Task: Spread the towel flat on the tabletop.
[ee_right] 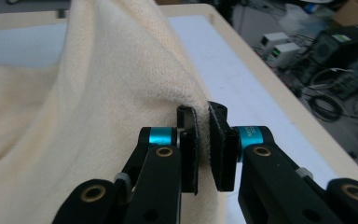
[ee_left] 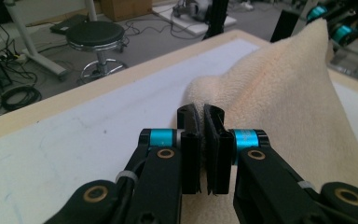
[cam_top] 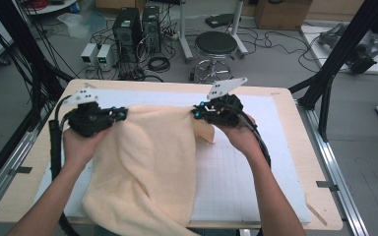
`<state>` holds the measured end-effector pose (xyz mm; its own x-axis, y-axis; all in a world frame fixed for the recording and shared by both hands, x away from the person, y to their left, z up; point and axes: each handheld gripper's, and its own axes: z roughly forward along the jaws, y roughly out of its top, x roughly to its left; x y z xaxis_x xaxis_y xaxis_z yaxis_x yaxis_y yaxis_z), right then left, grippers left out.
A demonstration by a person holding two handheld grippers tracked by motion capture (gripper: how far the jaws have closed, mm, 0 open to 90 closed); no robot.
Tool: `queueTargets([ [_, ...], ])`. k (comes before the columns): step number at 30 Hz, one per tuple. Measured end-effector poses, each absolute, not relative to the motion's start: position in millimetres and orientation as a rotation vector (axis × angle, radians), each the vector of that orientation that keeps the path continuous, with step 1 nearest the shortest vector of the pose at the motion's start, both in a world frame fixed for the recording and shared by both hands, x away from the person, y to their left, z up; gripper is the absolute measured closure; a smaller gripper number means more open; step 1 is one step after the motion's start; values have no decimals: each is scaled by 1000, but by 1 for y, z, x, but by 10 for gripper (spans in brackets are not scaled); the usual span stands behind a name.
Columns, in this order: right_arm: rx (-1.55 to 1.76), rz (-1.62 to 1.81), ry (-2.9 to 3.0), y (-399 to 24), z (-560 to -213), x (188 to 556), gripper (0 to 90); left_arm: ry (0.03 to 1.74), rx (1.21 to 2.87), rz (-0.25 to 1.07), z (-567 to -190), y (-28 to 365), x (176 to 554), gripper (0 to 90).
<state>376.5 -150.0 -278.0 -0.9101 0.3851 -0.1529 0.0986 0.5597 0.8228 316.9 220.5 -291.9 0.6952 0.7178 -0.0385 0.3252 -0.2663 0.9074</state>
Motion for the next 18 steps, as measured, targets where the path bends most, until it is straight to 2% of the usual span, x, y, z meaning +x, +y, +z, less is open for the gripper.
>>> queueTargets([
  [2, 343, 1275, 2511, -148, -287, 357, 837, 796, 1930, 464, -305, 222, 294, 853],
  [4, 299, 1269, 2559, -147, -304, 336, 837, 800, 1962, 386, -327, 222, 275, 852],
  [5, 289, 1246, 2623, -149, -326, 316, 837, 785, 1983, 360, -339, 222, 266, 848],
  [6, 289, 1246, 2623, -149, -326, 316, 837, 779, 2001, 337, -352, 222, 258, 848],
  [8, 276, 1222, 2675, -150, -350, 298, 837, 774, 2046, 261, -374, 220, 248, 836],
  [10, 302, 1245, 2742, -152, -371, 286, 830, 765, 2076, 207, -390, 218, 242, 774],
  [12, 299, 1221, 2799, -154, -387, 277, 766, 758, 2081, 197, -393, 220, 243, 690],
  [14, 328, 1245, 2806, -159, -390, 274, 711, 747, 2058, 199, -386, 224, 248, 644],
  [18, 400, 1322, 2689, -175, -370, 286, 621, 709, 2042, 276, -367, 225, 268, 600],
])
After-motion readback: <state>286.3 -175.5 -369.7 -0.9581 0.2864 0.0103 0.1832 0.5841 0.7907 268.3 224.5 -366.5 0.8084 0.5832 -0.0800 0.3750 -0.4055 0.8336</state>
